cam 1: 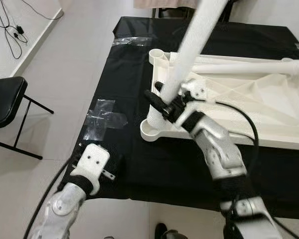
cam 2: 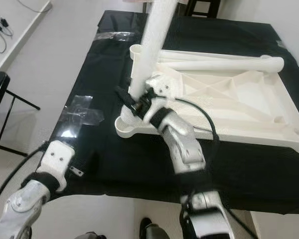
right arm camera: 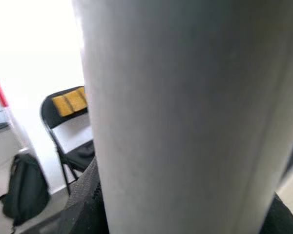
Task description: Building children table
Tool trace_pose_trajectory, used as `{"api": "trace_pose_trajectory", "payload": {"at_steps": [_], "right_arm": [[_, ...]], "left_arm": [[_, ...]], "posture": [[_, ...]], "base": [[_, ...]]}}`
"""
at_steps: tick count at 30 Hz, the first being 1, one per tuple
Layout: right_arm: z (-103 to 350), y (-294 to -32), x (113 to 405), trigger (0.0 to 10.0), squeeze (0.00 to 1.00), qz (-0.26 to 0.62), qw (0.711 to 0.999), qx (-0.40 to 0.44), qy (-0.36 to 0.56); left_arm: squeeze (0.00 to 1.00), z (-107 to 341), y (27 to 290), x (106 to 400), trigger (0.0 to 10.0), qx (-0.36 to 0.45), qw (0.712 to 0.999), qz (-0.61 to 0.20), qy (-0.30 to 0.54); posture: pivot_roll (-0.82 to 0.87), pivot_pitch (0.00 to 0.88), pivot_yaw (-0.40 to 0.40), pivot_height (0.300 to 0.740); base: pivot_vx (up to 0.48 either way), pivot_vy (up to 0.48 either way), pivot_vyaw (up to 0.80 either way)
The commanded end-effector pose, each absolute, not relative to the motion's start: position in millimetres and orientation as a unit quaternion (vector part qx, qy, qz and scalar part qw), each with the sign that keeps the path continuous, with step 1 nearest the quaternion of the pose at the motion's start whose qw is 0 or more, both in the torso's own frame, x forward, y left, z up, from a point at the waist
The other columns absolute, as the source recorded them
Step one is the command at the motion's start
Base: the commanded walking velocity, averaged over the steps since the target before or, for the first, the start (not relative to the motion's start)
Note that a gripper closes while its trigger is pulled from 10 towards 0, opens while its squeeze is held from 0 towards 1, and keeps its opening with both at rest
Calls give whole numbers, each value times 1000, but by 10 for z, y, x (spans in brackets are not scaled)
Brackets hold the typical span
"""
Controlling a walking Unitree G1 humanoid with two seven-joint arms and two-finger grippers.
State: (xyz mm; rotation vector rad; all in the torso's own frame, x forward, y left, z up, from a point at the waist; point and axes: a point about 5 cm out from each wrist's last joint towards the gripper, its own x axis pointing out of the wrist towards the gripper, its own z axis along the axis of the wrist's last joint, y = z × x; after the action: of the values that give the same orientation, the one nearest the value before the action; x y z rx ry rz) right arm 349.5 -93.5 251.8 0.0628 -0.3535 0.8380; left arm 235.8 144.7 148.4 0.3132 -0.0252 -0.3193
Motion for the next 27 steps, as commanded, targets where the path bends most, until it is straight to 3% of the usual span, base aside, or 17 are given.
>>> {"api": "trace_pose_trajectory", "payload": {"at_steps": [1, 7, 11, 19, 21, 26, 27], "right_arm": [[2548, -924, 3487, 10000, 0, 434, 882, 35, -183], [2673, -1009, 3448, 10000, 0, 557, 809, 17, -185], [2603, -1121, 3478, 10000, 0, 590, 790, -36, -162], [2721, -1266, 3586, 10000, 0, 603, 779, -18, -172], [2794, -1217, 3568, 10000, 0, 635, 751, -31, -178], [2851, -1180, 3554, 10000, 0, 658, 730, -39, -182], [2878, -1146, 3515, 10000, 0, 686, 703, -51, -182]], "left_arm": [[0, 1453, 1425, 2295, 10000, 156, 974, -163, -1], [0, 1447, 1428, 2165, 10000, 165, 970, -176, 11], [0, 1470, 1443, 2092, 10000, 175, 965, -194, 14], [0, 1533, 1521, 1981, 10000, 184, 961, -207, 21], [0, 1573, 1556, 1939, 10000, 191, 959, -209, 23], [0, 1611, 1570, 1903, 10000, 198, 957, -211, 22], [0, 1645, 1583, 1878, 10000, 202, 956, -211, 22]], "posture": [[153, 311, -48, 740], [172, 374, -38, 740], [184, 402, -22, 740], [208, 437, -1, 740], [216, 461, 15, 740], [225, 474, 16, 740], [228, 489, 15, 740]], "base": [[0, 0, 0], [0, 0, 0], [0, 0, 0], [0, 0, 0], [0, 0, 0], [0, 0, 0], [0, 0, 0]]}}
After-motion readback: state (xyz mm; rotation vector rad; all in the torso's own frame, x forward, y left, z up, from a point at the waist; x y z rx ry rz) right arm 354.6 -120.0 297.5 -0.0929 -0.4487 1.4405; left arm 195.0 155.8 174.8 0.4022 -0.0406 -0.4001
